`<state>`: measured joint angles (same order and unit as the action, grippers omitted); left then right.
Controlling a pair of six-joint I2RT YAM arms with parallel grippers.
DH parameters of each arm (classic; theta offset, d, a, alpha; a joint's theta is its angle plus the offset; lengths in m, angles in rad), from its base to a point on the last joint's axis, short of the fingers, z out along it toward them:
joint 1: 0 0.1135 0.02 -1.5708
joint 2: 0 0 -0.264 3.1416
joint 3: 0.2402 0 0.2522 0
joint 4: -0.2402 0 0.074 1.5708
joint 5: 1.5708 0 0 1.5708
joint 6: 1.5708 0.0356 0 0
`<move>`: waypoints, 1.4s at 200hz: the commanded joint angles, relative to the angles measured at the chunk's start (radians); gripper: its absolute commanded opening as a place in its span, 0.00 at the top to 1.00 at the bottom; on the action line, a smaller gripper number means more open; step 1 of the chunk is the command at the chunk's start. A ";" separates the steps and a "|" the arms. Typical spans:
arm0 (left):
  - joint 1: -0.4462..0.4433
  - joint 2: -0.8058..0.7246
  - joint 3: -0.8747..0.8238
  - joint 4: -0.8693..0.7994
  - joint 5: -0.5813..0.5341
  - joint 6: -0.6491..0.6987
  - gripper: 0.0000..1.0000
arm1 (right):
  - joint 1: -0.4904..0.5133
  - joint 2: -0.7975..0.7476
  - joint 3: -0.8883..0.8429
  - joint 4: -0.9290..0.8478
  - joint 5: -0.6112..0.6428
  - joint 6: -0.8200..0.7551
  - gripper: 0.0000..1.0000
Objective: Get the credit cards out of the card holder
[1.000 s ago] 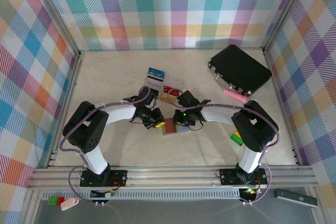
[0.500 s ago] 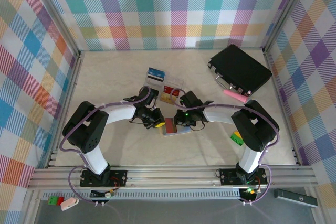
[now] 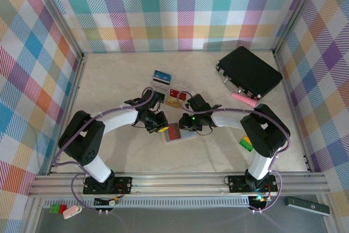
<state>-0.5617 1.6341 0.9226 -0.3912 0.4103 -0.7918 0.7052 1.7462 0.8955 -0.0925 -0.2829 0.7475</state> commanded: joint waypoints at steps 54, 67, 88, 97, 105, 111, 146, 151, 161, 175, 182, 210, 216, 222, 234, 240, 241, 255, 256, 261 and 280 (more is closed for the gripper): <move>-0.010 0.084 -0.005 0.020 0.019 0.003 0.88 | -0.010 0.016 -0.021 0.036 -0.045 0.001 0.84; -0.010 0.090 -0.013 0.015 0.006 0.003 0.89 | -0.012 0.016 -0.024 0.041 -0.049 0.004 0.84; -0.009 0.092 -0.021 -0.006 -0.018 0.008 0.91 | -0.015 0.018 -0.029 0.048 -0.054 0.006 0.85; -0.009 0.092 -0.024 -0.017 -0.029 0.012 0.92 | -0.016 0.018 -0.030 0.049 -0.056 0.008 0.85; -0.009 0.097 -0.025 -0.025 -0.038 0.016 0.93 | -0.018 0.018 -0.033 0.050 -0.055 0.010 0.85; -0.009 0.100 -0.025 -0.031 -0.041 0.020 0.93 | -0.019 0.021 -0.033 0.051 -0.056 0.012 0.85; -0.009 0.120 -0.018 -0.046 -0.048 0.030 0.93 | -0.027 0.027 -0.041 0.059 -0.064 0.019 0.85; -0.009 0.122 -0.019 -0.046 -0.050 0.030 0.93 | -0.027 0.029 -0.040 0.060 -0.066 0.019 0.85; -0.009 0.124 -0.016 -0.046 -0.050 0.032 0.93 | -0.027 0.034 -0.039 0.069 -0.079 0.018 0.85; -0.009 0.125 -0.016 -0.047 -0.048 0.034 0.93 | -0.028 0.043 -0.036 0.077 -0.102 0.016 0.85; -0.009 0.126 -0.014 -0.048 -0.048 0.034 0.93 | -0.027 0.050 -0.033 0.076 -0.110 0.014 0.85; -0.009 0.131 -0.013 -0.050 -0.044 0.039 0.93 | -0.028 0.066 -0.029 0.086 -0.134 0.012 0.85; -0.009 0.131 -0.012 -0.050 -0.042 0.039 0.93 | -0.027 0.067 -0.030 0.089 -0.139 0.010 0.85; -0.009 0.132 -0.012 -0.050 -0.042 0.040 0.93 | -0.027 0.068 -0.029 0.092 -0.145 0.012 0.85; -0.009 0.134 -0.011 -0.051 -0.040 0.041 0.94 | -0.027 0.071 -0.029 0.099 -0.154 0.010 0.85; -0.009 0.137 -0.011 -0.051 -0.040 0.043 0.94 | -0.028 0.074 -0.027 0.100 -0.160 0.008 0.86; -0.009 0.136 -0.011 -0.051 -0.039 0.043 0.94 | -0.028 0.074 -0.026 0.100 -0.161 0.007 0.85; -0.009 0.139 -0.009 -0.051 -0.038 0.044 0.94 | -0.028 0.079 -0.023 0.100 -0.172 0.002 0.85; -0.009 0.139 -0.009 -0.051 -0.038 0.044 0.94 | -0.028 0.080 -0.023 0.099 -0.172 0.002 0.85; -0.009 0.140 -0.008 -0.050 -0.038 0.044 0.94 | -0.027 0.083 -0.021 0.098 -0.173 -0.001 0.85; -0.009 0.141 -0.007 -0.050 -0.036 0.044 0.94 | -0.027 0.091 -0.015 0.089 -0.173 -0.002 0.85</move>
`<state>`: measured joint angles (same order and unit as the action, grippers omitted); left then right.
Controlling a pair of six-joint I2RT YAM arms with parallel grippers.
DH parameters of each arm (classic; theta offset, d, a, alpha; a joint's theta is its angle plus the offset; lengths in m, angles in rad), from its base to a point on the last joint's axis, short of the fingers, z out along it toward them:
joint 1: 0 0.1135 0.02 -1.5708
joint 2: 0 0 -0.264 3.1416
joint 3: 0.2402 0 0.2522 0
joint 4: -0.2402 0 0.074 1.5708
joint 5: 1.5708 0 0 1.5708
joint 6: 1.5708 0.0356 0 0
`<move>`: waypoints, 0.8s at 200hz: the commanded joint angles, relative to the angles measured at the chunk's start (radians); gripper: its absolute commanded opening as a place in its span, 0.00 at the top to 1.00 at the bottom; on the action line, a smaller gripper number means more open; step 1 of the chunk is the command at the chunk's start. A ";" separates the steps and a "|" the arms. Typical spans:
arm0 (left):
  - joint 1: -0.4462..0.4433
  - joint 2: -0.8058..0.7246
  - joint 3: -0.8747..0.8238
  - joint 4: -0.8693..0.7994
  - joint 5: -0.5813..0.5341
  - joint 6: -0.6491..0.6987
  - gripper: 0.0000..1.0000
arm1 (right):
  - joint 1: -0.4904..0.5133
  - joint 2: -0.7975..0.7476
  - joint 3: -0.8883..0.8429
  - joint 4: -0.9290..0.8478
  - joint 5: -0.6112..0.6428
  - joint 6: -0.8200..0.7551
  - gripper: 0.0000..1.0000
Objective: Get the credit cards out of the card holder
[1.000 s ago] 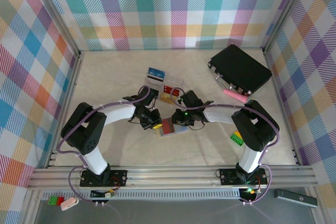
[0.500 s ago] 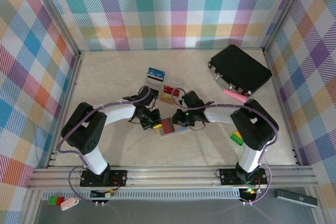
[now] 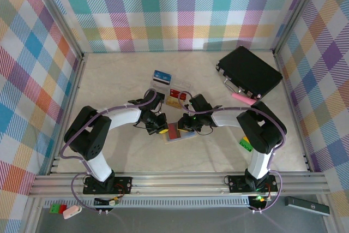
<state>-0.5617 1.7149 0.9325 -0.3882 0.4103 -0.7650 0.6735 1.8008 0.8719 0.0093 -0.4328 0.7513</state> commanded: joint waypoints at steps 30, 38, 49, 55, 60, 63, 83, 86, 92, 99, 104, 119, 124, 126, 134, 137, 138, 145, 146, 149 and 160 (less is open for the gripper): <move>-0.010 0.058 -0.012 -0.057 -0.039 0.020 0.94 | 0.004 0.032 0.011 -0.030 0.000 -0.008 0.88; -0.009 0.055 -0.011 -0.060 -0.042 0.020 0.94 | 0.005 0.025 0.009 -0.029 0.005 -0.008 0.89; -0.009 0.050 -0.009 -0.066 -0.046 0.020 0.94 | 0.003 0.016 0.006 -0.026 0.008 -0.007 0.89; -0.009 0.047 -0.008 -0.070 -0.048 0.022 0.94 | 0.004 0.010 0.003 -0.024 0.010 -0.010 0.89; -0.009 0.044 -0.007 -0.071 -0.050 0.023 0.94 | 0.003 0.006 0.001 -0.021 0.011 -0.010 0.89; -0.010 0.042 -0.005 -0.073 -0.051 0.023 0.94 | 0.003 0.003 0.000 -0.020 0.011 -0.009 0.89; -0.009 0.031 0.005 -0.091 -0.060 0.028 0.94 | 0.003 -0.008 -0.004 -0.019 0.012 -0.014 0.91; -0.009 0.028 0.006 -0.093 -0.060 0.028 0.94 | 0.003 -0.010 -0.004 -0.019 0.013 -0.014 0.91; -0.009 0.017 0.010 -0.095 -0.061 0.030 0.94 | 0.003 -0.011 -0.004 -0.020 0.014 -0.015 0.92; -0.009 0.007 0.014 -0.096 -0.058 0.031 0.94 | 0.003 -0.011 -0.005 -0.021 0.016 -0.015 0.93; -0.009 -0.005 0.016 -0.094 -0.053 0.032 0.93 | 0.003 -0.011 -0.005 -0.020 0.015 -0.015 0.93; -0.010 -0.036 0.024 -0.085 -0.034 0.031 0.92 | 0.003 -0.011 -0.007 -0.018 0.013 -0.017 0.94; -0.010 -0.042 0.029 -0.081 -0.028 0.031 0.92 | 0.003 -0.010 -0.008 -0.017 0.012 -0.017 0.95; -0.010 -0.046 0.030 -0.079 -0.024 0.031 0.92 | 0.003 -0.010 -0.007 -0.017 0.011 -0.018 0.95; -0.010 -0.055 0.032 -0.067 -0.010 0.030 0.91 | 0.003 -0.010 -0.009 -0.013 0.011 -0.018 0.95; -0.010 -0.059 0.032 -0.063 -0.005 0.029 0.91 | 0.003 -0.011 -0.010 -0.012 0.010 -0.018 0.95; -0.010 -0.059 0.032 -0.062 -0.005 0.029 0.91 | 0.003 -0.011 -0.010 -0.011 0.010 -0.018 0.95; -0.012 -0.061 0.034 -0.052 0.010 0.029 0.91 | 0.003 -0.010 -0.010 -0.009 0.009 -0.018 0.95; -0.012 -0.061 0.034 -0.050 0.011 0.029 0.91 | 0.002 -0.010 -0.010 -0.009 0.009 -0.018 0.95; -0.012 -0.060 0.034 -0.046 0.015 0.028 0.90 | 0.003 -0.011 -0.010 -0.009 0.009 -0.018 0.95; -0.015 -0.050 0.035 -0.037 0.021 0.026 0.90 | 0.003 -0.012 -0.011 -0.007 0.008 -0.017 0.95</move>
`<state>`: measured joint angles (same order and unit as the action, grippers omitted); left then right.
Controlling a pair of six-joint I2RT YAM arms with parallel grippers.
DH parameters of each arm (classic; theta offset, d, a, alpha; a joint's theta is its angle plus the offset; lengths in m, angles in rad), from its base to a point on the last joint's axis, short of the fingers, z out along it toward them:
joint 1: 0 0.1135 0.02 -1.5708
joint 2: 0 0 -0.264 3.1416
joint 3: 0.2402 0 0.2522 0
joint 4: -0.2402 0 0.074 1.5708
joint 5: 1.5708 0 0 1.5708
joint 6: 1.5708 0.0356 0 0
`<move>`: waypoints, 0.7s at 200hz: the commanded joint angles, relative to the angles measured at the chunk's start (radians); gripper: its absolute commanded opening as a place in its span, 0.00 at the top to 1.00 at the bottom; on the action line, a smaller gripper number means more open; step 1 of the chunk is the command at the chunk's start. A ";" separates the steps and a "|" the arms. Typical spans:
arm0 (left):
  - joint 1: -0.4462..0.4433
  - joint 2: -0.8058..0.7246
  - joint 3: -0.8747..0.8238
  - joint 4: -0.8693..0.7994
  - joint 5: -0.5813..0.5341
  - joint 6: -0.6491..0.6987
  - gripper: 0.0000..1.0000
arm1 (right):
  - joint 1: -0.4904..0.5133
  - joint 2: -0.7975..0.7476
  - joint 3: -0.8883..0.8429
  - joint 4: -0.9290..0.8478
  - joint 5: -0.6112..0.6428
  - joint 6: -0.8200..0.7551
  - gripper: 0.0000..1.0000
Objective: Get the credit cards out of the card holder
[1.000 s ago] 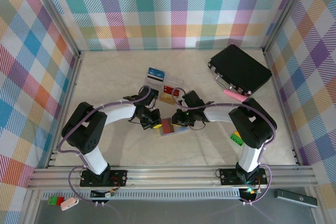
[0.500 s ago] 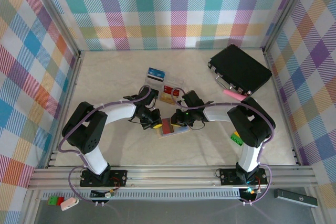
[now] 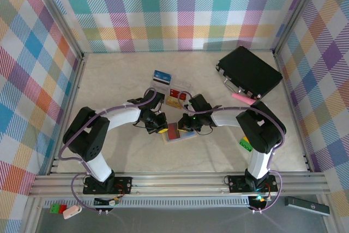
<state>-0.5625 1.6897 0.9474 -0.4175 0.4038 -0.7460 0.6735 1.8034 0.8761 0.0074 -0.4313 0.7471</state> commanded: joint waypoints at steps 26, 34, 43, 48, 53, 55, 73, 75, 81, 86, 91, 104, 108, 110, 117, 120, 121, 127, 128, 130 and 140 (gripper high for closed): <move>-0.019 0.013 0.024 -0.008 0.027 0.010 0.91 | 0.003 -0.016 -0.015 0.000 0.004 -0.011 0.95; -0.019 0.021 0.022 -0.010 0.021 0.009 0.92 | 0.003 -0.017 -0.017 0.001 0.004 -0.012 0.95; -0.019 0.028 0.021 -0.022 0.006 0.010 0.92 | 0.003 -0.020 -0.018 0.000 0.005 -0.013 0.95; -0.019 0.032 0.019 -0.024 0.000 0.009 0.92 | 0.003 -0.022 -0.019 -0.001 0.005 -0.013 0.95; -0.019 0.035 0.016 -0.024 -0.002 0.010 0.92 | 0.003 -0.022 -0.019 -0.002 0.006 -0.016 0.95; -0.019 0.037 0.014 -0.022 -0.002 0.010 0.92 | 0.003 -0.024 -0.020 -0.001 0.005 -0.015 0.95; -0.019 0.055 0.002 -0.012 0.005 0.004 0.93 | 0.003 -0.032 -0.025 0.002 0.006 -0.017 0.95; -0.019 0.058 0.002 -0.013 0.006 0.004 0.93 | 0.003 -0.032 -0.026 0.003 0.006 -0.017 0.95; -0.019 0.062 0.002 -0.017 0.004 0.003 0.93 | 0.003 -0.035 -0.027 0.003 0.006 -0.018 0.95; -0.019 0.065 0.001 -0.019 0.002 0.003 0.93 | 0.003 -0.037 -0.028 0.003 0.009 -0.017 0.95; -0.019 0.067 -0.001 -0.023 -0.004 0.004 0.94 | 0.002 -0.039 -0.030 0.004 0.010 -0.017 0.95; -0.019 0.070 -0.001 -0.042 -0.022 0.006 0.94 | 0.002 -0.048 -0.038 0.007 0.015 -0.015 0.95; -0.019 0.069 -0.001 -0.048 -0.028 0.009 0.94 | 0.002 -0.052 -0.039 0.008 0.015 -0.015 0.95; -0.019 0.069 -0.001 -0.052 -0.030 0.009 0.94 | 0.002 -0.052 -0.040 0.010 0.015 -0.016 0.95; -0.019 0.069 -0.001 -0.060 -0.039 0.012 0.94 | 0.000 -0.059 -0.045 0.012 0.020 -0.016 0.95; -0.019 0.070 -0.001 -0.062 -0.041 0.013 0.95 | -0.001 -0.061 -0.048 0.013 0.021 -0.016 0.95; -0.019 0.070 -0.001 -0.062 -0.042 0.013 0.95 | -0.002 -0.062 -0.048 0.013 0.021 -0.015 0.95; -0.019 0.070 -0.002 -0.067 -0.046 0.013 0.95 | -0.004 -0.067 -0.053 0.016 0.023 -0.014 0.95; -0.019 0.070 -0.002 -0.066 -0.046 0.013 0.95 | -0.004 -0.068 -0.053 0.016 0.024 -0.014 0.95; -0.019 0.070 -0.002 -0.067 -0.046 0.013 0.95 | -0.005 -0.069 -0.054 0.018 0.024 -0.014 0.95; -0.019 0.070 -0.004 -0.066 -0.048 0.014 0.94 | -0.009 -0.076 -0.062 0.020 0.026 -0.012 0.96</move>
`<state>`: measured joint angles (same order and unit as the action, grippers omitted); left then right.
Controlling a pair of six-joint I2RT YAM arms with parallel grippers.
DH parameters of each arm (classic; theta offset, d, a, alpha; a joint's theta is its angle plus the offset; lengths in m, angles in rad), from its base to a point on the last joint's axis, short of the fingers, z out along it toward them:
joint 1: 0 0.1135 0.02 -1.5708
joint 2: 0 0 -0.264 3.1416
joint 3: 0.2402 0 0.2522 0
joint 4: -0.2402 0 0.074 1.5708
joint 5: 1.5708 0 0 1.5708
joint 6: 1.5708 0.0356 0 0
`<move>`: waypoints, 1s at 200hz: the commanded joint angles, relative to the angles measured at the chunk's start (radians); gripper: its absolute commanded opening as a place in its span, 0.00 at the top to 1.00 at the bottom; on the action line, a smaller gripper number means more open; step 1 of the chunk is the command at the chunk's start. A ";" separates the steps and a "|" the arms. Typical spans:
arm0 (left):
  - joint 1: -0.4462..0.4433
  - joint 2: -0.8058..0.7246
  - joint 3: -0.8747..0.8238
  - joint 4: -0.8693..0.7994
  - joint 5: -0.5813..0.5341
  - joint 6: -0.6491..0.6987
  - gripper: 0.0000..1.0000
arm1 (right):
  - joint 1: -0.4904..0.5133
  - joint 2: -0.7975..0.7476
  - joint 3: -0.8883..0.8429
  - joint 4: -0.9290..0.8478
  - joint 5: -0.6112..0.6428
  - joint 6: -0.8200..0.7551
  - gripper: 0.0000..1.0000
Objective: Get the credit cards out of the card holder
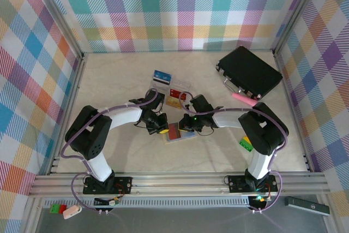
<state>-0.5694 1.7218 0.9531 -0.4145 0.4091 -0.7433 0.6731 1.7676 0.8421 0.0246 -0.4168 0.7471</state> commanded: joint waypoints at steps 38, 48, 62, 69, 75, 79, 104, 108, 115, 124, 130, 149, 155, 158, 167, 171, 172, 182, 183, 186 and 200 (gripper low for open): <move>-0.012 0.037 -0.005 -0.070 -0.053 0.015 0.91 | -0.018 -0.050 -0.039 0.001 0.021 -0.001 0.96; -0.012 0.039 -0.002 -0.070 -0.052 0.016 0.91 | -0.018 -0.054 -0.044 0.005 0.026 0.001 0.97; -0.012 0.039 0.000 -0.071 -0.051 0.016 0.92 | -0.019 -0.055 -0.045 0.010 0.018 -0.003 0.97; -0.012 0.036 0.002 -0.072 -0.052 0.016 0.92 | -0.020 -0.053 -0.044 0.014 0.007 -0.006 0.96; -0.012 0.037 0.005 -0.074 -0.052 0.018 0.92 | -0.020 -0.052 -0.044 0.019 0.001 -0.007 0.96; -0.012 0.036 0.009 -0.077 -0.054 0.020 0.92 | -0.019 -0.052 -0.045 0.021 -0.001 -0.007 0.96; -0.012 0.032 0.042 -0.111 -0.068 0.036 0.92 | -0.018 -0.056 -0.047 0.031 -0.027 -0.027 0.96; -0.012 0.031 0.047 -0.114 -0.069 0.039 0.92 | -0.018 -0.059 -0.049 0.032 -0.031 -0.031 0.96; -0.012 0.030 0.053 -0.116 -0.068 0.042 0.92 | -0.018 -0.064 -0.050 0.039 -0.043 -0.039 0.97; -0.012 0.032 0.061 -0.121 -0.063 0.046 0.92 | -0.018 -0.070 -0.052 0.045 -0.065 -0.056 0.97; -0.012 0.036 0.065 -0.121 -0.060 0.050 0.92 | -0.018 -0.072 -0.051 0.045 -0.077 -0.064 0.97; -0.012 0.050 0.069 -0.116 -0.054 0.051 0.92 | -0.018 -0.070 -0.039 0.030 -0.109 -0.089 0.97; -0.012 0.051 0.071 -0.115 -0.053 0.053 0.92 | -0.018 -0.062 -0.032 0.019 -0.118 -0.097 0.97; -0.012 0.053 0.070 -0.114 -0.053 0.053 0.92 | -0.018 -0.059 -0.026 0.015 -0.122 -0.098 0.97; -0.012 0.053 0.068 -0.112 -0.052 0.051 0.91 | -0.018 -0.049 -0.018 0.003 -0.126 -0.103 0.97; -0.012 0.052 0.069 -0.114 -0.053 0.051 0.92 | -0.018 -0.046 -0.013 -0.001 -0.125 -0.103 0.97; -0.012 0.053 0.069 -0.114 -0.054 0.051 0.92 | -0.018 -0.045 -0.013 -0.002 -0.124 -0.103 0.97; -0.012 0.052 0.071 -0.113 -0.053 0.051 0.92 | -0.018 -0.031 -0.003 -0.011 -0.122 -0.103 0.97; -0.012 0.052 0.071 -0.112 -0.053 0.051 0.91 | -0.018 -0.031 -0.003 -0.011 -0.122 -0.103 0.97; -0.012 0.052 0.070 -0.112 -0.053 0.051 0.91 | -0.018 -0.029 0.000 -0.015 -0.122 -0.104 0.97; -0.012 0.050 0.069 -0.113 -0.052 0.051 0.90 | -0.018 -0.010 0.016 -0.025 -0.119 -0.103 0.96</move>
<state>-0.5747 1.7485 1.0115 -0.4953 0.3832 -0.7086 0.6601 1.7264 0.8139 0.0273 -0.4934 0.6750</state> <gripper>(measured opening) 0.090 0.047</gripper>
